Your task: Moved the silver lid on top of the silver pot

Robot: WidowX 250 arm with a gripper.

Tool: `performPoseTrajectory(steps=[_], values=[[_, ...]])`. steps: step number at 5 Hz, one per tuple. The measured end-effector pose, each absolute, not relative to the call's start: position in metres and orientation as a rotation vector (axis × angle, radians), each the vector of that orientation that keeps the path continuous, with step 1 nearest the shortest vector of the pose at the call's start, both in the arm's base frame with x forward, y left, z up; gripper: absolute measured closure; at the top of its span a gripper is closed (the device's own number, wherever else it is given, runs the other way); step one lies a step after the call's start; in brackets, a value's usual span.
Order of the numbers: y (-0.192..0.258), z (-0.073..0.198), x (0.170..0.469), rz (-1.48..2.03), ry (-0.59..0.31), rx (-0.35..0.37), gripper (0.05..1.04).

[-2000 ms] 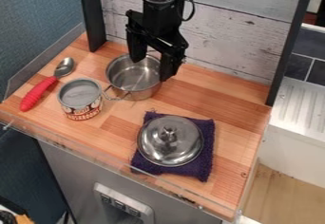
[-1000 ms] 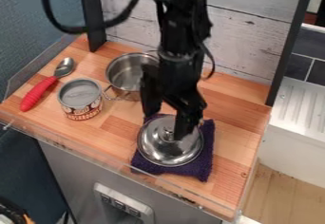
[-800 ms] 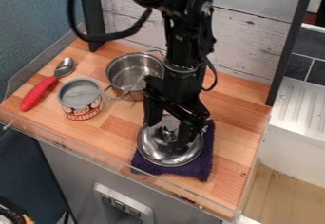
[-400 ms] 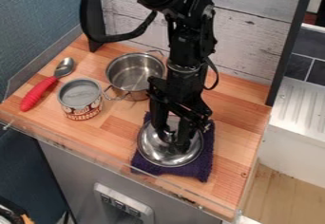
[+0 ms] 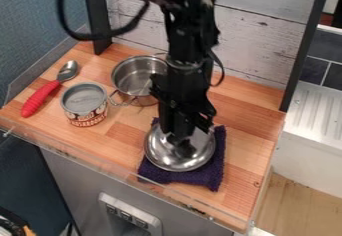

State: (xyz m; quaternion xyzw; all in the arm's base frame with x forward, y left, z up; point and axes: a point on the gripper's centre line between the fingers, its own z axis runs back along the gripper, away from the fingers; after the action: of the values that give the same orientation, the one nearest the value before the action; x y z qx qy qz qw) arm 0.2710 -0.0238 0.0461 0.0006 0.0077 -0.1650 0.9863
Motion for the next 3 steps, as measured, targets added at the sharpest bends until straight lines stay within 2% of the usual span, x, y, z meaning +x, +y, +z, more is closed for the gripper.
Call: performPoseTrajectory(steps=[1,2,3], values=[[-0.014,0.061,0.277,-0.328,-0.017,0.002,0.81],[-0.001,0.086,0.306,-0.279,-0.106,0.007,0.81],[0.023,0.085,0.337,-0.204,-0.104,0.023,0.81]])
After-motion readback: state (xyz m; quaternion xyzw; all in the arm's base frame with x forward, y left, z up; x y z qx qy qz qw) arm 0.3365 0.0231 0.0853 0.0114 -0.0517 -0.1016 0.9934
